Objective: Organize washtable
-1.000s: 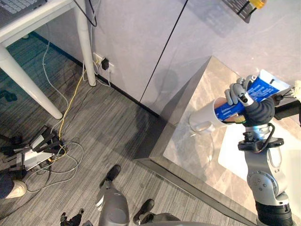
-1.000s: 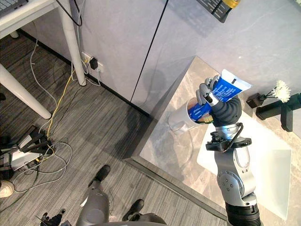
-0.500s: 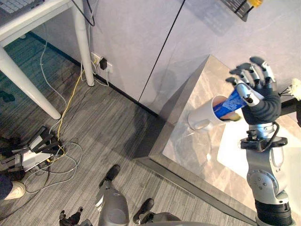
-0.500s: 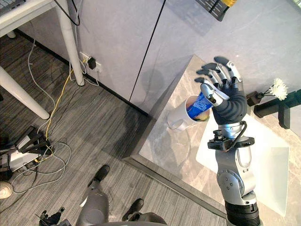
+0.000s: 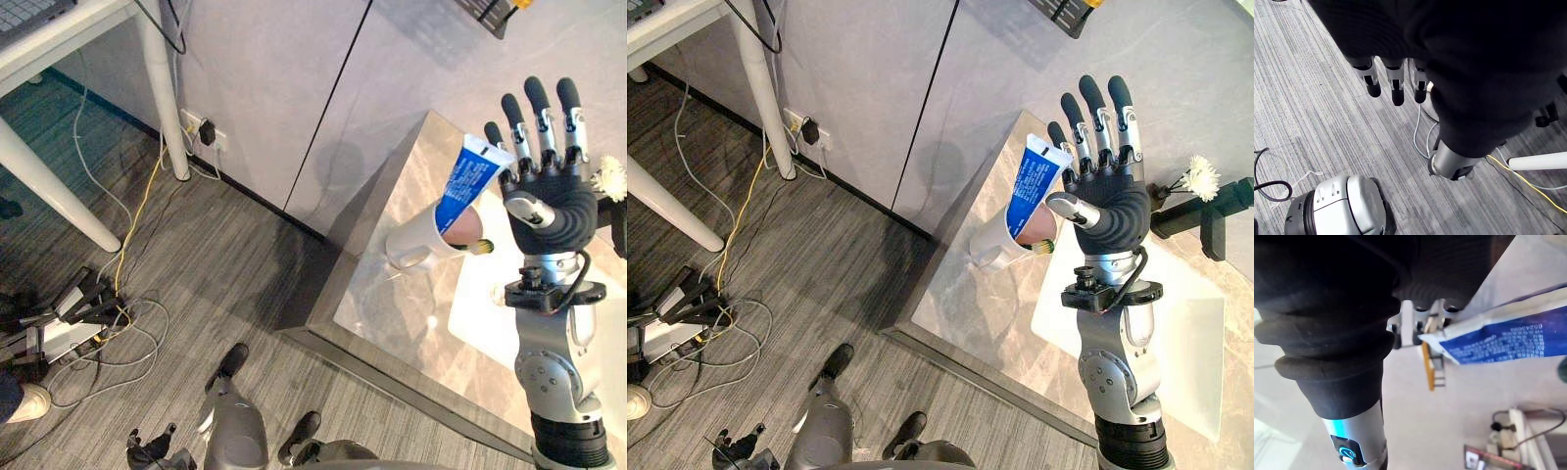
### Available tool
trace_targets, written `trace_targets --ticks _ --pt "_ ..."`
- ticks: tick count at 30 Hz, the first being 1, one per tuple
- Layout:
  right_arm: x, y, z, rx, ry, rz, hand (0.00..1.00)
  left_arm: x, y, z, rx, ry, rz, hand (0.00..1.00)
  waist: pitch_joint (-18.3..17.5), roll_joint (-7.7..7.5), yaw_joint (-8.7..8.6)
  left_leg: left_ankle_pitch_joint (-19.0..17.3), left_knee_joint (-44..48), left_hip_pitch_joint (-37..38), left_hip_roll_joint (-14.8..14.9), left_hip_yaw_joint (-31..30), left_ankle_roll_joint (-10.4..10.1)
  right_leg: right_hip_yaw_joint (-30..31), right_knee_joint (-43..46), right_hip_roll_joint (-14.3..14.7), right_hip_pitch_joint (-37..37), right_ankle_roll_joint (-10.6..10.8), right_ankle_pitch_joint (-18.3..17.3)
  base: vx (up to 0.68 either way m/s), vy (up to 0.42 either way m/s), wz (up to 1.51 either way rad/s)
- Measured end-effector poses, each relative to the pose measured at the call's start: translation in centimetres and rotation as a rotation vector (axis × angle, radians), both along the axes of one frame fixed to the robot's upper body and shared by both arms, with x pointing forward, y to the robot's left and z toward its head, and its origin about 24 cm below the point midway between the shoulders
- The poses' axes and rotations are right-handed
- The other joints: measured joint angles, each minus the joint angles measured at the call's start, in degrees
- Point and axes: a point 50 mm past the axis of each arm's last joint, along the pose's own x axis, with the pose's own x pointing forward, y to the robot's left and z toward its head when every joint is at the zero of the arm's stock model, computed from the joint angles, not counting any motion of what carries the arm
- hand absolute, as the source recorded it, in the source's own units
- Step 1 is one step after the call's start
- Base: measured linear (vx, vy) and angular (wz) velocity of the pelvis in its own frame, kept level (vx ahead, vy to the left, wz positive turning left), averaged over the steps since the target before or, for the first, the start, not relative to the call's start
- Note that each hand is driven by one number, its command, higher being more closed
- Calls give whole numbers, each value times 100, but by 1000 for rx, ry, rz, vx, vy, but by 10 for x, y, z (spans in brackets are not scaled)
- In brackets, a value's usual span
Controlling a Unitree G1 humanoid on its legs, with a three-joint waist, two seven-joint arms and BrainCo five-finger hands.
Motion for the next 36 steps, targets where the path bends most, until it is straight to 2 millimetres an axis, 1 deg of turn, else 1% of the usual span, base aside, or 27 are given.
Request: trace_targets --ticks 5,8,9,10,11,12,13,14,15,16,17,19,21,22,24,25,26,27,29,30,31,32,33,34,36 --pt "0 -2 1 8 -5 -14 0 0 0 0 -1 1 1 0 -4 30 -9 -4 8 24 -5 12 -6 8 10 -9 4 0 0 0 0 0" --pt "-1 -10 3 27 -9 -60 0 -2 -2 -3 -14 15 4 0 -43 125 -16 14 12 62 -14 46 19 22 14 -21 6 -1 0 -6 5 -3" --pt "-2 -16 5 40 -17 -88 0 -4 -4 -5 -22 24 6 0 -77 205 -21 14 12 99 -10 86 21 57 21 -28 16 -2 1 -17 14 -13" --pt "-3 -18 5 46 -20 -99 0 -5 -4 -6 -26 30 7 0 -93 237 -28 14 12 120 -7 107 21 70 25 -31 19 -2 2 -36 25 -20" --pt "-4 -22 5 63 -24 -129 0 -7 -6 -8 -34 39 9 0 -143 317 -54 13 12 152 -2 153 23 116 31 -37 23 -3 3 -25 16 -16" --pt "-5 -26 5 78 -23 -150 0 -8 -7 -9 -41 45 11 0 -195 385 -113 13 12 165 -2 172 24 159 33 -42 25 -4 4 -42 33 -15" --pt "-6 -31 5 88 -24 -180 0 -9 -9 -10 -48 47 13 0 -270 492 -184 14 10 184 -2 195 25 183 37 -48 28 -8 9 -29 27 -10" --pt "-8 -34 4 94 -23 -201 0 -9 -10 -11 -50 47 12 0 -298 538 -201 14 9 201 -1 220 25 195 37 -51 31 -9 10 -31 30 -20" --pt "-12 -44 2 110 -22 -267 0 -10 -11 -12 -57 54 15 0 -395 640 -235 12 7 251 8 302 28 252 37 -61 34 -8 17 -14 18 -20" --pt "-13 -47 0 115 -19 -291 0 -12 -12 -13 -60 61 16 0 -434 671 -254 9 2 272 10 327 33 284 37 -65 40 -7 18 -4 25 -25" --pt "-16 -56 -5 149 -4 -350 0 -15 -14 -15 -69 75 20 0 -497 761 -336 -7 -12 370 8 385 52 351 30 -80 105 -2 20 0 27 -24" --pt "-20 -67 -15 182 39 -428 0 -17 -17 -18 -83 83 23 0 -638 850 -351 -35 -19 427 10 489 77 430 20 -99 102 8 32 -1 25 -26" --pt "-27 -82 -36 229 137 -546 0 -19 -26 -21 -109 87 29 0 -840 1006 -448 -49 -34 479 7 597 97 520 -4 -118 104 19 61 2 32 -21" --pt "-28 -84 -42 247 161 -566 0 -20 -28 -22 -116 91 31 0 -873 1047 -477 -49 -45 503 8 623 98 542 -3 -122 111 20 61 -3 27 -27" --pt "-39 -93 -61 280 247 -676 0 -23 -40 -26 -153 102 39 0 -991 1224 -482 -64 -99 642 43 817 120 720 -3 -133 118 20 83 -5 21 -37" --pt "-43 -95 -64 288 261 -705 0 -24 -43 -27 -164 102 42 0 -1020 1269 -494 -68 -102 663 44 845 126 749 -3 -136 121 20 85 -8 17 -36" --pt "-50 -101 -71 288 296 -788 0 -24 -49 -29 -180 101 46 0 -1073 1352 -487 -78 -114 736 60 937 137 825 -2 -139 136 22 90 -5 12 -29" --pt "-54 -108 -78 290 336 -867 0 -25 -49 -29 -184 106 47 0 -1133 1431 -514 -97 -114 799 77 1000 136 858 -4 -137 177 22 90 -4 6 -24" --pt "-61 -118 -88 281 401 -989 0 -25 -50 -30 -189 102 41 0 -1232 1511 -569 -115 -117 855 95 1058 134 865 -19 -132 227 22 89 -7 -3 -11" --pt "-65 -124 -95 232 464 -1086 0 -24 -50 -30 -194 98 35 0 -1299 1567 -609 -118 -127 902 109 1105 132 905 -23 -126 246 22 89 -3 -5 -13" --pt "-70 -130 -102 144 545 -1227 0 -24 -50 -30 -193 98 33 0 -1331 1621 -620 -125 -128 954 115 1120 125 920 -39 -121 292 22 89 -2 -5 -11" --pt "-74 -135 -107 112 586 -1296 0 -23 -51 -30 -193 97 30 0 -1352 1642 -621 -129 -131 973 118 1127 120 924 -53 -120 307 24 87 -21 -6 -10" --pt "-87 -146 -120 75 687 -1456 0 -23 -51 -30 -193 97 27 0 -1409 1680 -617 -134 -186 1019 138 1162 113 944 -58 -113 311 25 84 -22 -6 -8" --pt "-93 -151 -126 76 729 -1515 0 -23 -51 -30 -195 98 26 0 -1424 1687 -617 -133 -224 1037 149 1171 111 945 -59 -109 310 24 81 -20 -8 -8" --pt "-113 -162 -150 84 888 -1686 0 -24 -53 -31 -194 109 26 0 -1440 1713 -627 -132 -225 1068 190 1198 112 951 -53 -108 326 23 80 -3 -16 -6"
